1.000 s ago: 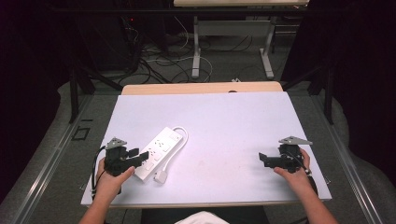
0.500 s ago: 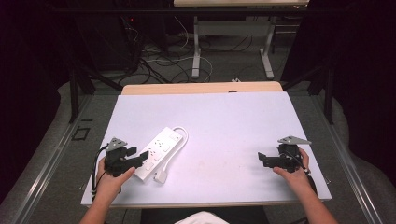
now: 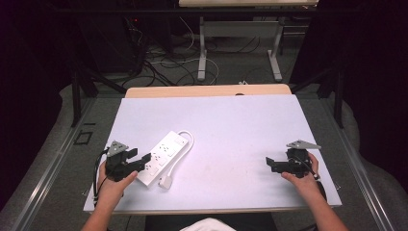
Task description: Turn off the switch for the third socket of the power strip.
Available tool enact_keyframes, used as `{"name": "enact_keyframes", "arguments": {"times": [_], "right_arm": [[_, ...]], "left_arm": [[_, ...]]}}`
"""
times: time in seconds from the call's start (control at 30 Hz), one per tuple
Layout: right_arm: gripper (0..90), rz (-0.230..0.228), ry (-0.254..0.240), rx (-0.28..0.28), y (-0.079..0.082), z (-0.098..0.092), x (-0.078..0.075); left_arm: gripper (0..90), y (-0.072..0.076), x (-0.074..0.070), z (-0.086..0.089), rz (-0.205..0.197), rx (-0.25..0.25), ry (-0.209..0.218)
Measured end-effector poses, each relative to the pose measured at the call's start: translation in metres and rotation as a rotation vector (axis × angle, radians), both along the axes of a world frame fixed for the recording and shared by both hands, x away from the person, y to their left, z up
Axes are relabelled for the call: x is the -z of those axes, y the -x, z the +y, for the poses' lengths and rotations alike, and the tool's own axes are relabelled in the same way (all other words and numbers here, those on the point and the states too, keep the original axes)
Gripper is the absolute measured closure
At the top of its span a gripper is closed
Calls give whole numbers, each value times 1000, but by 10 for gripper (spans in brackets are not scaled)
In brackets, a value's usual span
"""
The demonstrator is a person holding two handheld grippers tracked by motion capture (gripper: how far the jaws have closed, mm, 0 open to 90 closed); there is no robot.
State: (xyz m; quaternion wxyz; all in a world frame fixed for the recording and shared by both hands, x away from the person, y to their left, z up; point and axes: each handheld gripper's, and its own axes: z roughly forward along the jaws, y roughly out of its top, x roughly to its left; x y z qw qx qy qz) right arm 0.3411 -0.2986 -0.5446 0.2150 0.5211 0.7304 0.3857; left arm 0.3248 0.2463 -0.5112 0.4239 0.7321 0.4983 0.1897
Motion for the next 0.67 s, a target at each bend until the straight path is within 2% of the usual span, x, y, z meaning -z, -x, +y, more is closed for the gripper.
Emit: {"name": "enact_keyframes", "arguments": {"times": [0.33, 0.67], "right_arm": [[29, 0, 0, 0, 0, 0, 0], [29, 1, 0, -1, 0, 0, 0]], "left_arm": [[349, -1, 0, 3, -21, -15, 2], [343, -1, 0, 5, -14, -39, 8]]}}
